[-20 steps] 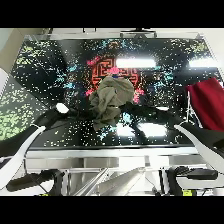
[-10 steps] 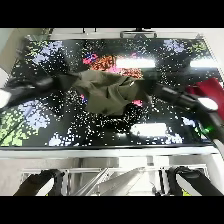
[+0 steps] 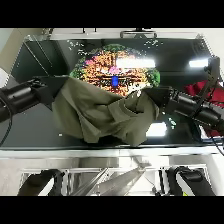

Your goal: Fold the shirts.

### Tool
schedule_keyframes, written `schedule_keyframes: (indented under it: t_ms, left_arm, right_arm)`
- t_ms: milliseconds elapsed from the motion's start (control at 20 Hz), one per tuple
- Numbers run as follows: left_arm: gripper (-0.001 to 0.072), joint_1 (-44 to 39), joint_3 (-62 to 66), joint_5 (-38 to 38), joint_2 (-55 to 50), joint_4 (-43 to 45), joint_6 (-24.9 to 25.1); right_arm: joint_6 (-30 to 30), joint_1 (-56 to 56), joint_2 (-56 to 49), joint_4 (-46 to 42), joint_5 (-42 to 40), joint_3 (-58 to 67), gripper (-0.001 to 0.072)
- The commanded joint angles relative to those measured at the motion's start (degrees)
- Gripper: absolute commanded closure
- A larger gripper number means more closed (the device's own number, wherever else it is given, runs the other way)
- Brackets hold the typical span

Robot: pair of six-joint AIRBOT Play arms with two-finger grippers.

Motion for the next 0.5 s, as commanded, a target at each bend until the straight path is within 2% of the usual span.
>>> schedule_keyframes:
  t_ms: [0,100,250,350,450]
  left_arm:
    - [0.0684,4.55,1.31,-1.90,5.25,-0.59,1.09]
    - [0.0684,8.35,6.67,-4.68,9.88,-0.81,2.12]
    - [0.0684,12.85,16.50,-13.70,15.02,-1.16,2.12]
    - [0.0684,15.30,22.10,-13.99,16.68,1.97,2.14]
    - [0.0683,17.46,25.99,-13.05,14.73,6.88,2.16]
  right_arm:
    - [-3.63,-0.07,4.31,8.33,3.26,1.64,0.0690]
    - [-4.63,-0.11,9.20,10.78,3.02,3.91,0.0690]
    - [-4.76,-0.09,17.25,10.73,-0.13,6.43,0.0690]
    - [-6.82,-0.07,22.10,8.96,-6.49,6.43,0.0690]
    - [-6.71,-0.04,23.67,3.61,-10.60,6.40,0.0690]
